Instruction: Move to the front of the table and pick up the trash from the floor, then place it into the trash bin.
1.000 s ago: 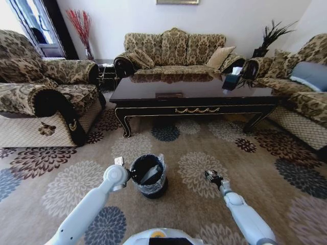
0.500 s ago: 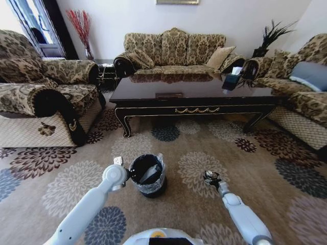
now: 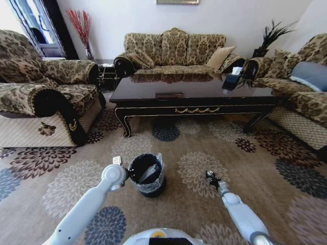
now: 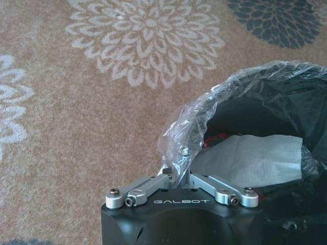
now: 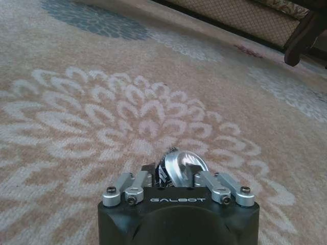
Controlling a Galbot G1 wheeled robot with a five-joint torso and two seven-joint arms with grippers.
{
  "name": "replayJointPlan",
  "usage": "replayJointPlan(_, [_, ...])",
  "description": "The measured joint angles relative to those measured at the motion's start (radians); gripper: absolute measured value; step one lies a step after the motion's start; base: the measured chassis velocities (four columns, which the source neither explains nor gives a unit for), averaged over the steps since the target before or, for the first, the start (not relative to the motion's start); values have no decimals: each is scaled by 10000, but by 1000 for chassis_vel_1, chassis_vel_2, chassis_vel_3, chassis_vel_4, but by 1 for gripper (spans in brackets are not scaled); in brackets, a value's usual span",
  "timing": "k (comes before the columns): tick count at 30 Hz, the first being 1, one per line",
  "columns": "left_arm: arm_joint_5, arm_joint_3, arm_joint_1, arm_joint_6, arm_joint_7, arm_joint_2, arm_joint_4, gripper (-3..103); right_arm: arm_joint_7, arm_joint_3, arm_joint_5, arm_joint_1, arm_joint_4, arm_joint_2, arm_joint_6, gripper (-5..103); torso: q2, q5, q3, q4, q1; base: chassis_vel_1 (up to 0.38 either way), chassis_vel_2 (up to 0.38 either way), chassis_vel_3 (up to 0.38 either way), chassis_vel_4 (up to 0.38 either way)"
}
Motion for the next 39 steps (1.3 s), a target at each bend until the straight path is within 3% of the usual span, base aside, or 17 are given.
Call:
replayJointPlan(2, [0, 0, 0, -1, 0, 0, -3, 0, -3, 4, 4, -1, 0, 0, 2, 33, 0, 0, 0, 1, 0, 0, 0, 0, 0])
replayJointPlan(5, [1, 0, 0, -7, 1, -4, -10, 0, 2, 43, 41, -32, 69, -8, 13, 19, 0, -4, 0, -3, 0, 0, 0, 0, 0])
replayJointPlan(18, [32, 1, 37, -15, 3, -116, -11, 0, 54, 87, 269, -484, 1007, -125, -152, 17, 0, 6, 0, -1, 1, 0, 0, 0, 0])
replayJointPlan(29, [30, 216, -205, -14, 3, -250, 102, 0, 387, 517, 1380, -2100, 4543, -907, -497, 17, 0, 3, 0, -2, 0, 0, 0, 0, 0])
replayJointPlan(32, [-46, 544, -650, -46, -58, -459, 249, 0, 498, 792, 1807, -2858, 6298, -1218, -673, 17, 0, 3, 0, -2, 0, 0, 0, 0, 0])
replayJointPlan(39, [-174, 1189, -1493, -135, -211, -730, 512, 0, 734, 1240, 2005, -3799, 8238, -1587, -747, 17, 0, 3, 0, -3, 0, 0, 0, 0, 0])
